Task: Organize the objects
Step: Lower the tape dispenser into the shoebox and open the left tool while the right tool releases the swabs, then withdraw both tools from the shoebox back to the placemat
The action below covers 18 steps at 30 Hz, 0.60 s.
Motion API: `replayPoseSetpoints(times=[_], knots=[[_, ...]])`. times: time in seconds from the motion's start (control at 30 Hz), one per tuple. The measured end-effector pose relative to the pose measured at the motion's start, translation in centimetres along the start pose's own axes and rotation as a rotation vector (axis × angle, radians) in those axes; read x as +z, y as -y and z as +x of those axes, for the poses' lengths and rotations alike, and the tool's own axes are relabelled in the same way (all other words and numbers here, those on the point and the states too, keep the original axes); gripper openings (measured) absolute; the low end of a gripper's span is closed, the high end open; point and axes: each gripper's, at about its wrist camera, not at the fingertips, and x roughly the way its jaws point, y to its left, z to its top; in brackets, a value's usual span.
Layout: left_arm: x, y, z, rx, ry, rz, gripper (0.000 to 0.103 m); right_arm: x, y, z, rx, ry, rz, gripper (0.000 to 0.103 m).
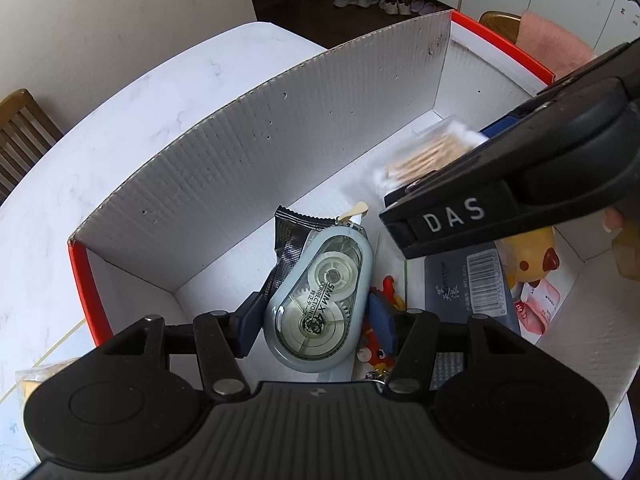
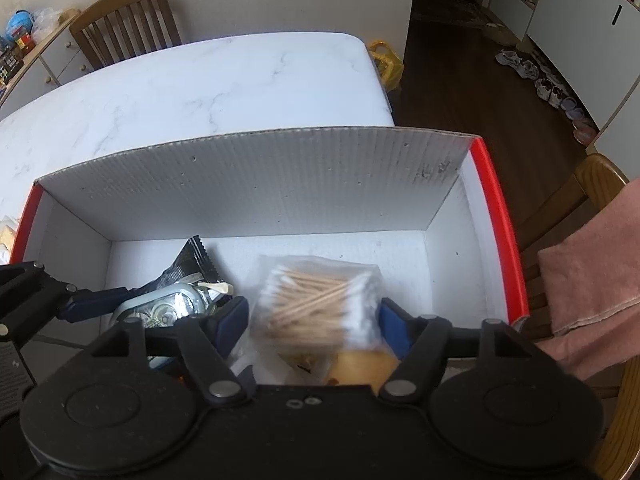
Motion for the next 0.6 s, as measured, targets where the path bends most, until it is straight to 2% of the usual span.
replayPoseSetpoints(times=[0.27, 0.6], knots=[[-1.2, 0.3, -1.0, -0.013, 0.014, -0.006, 0.068, -0.5, 0.4, -1.7, 0.026, 0.037, 0.012, 0.079], [-3.1, 0.2, -4.1, -0.056, 0.080, -0.057, 0.069, -1.0, 0.7, -5.3, 0.062, 0.101, 0.037, 0.082]])
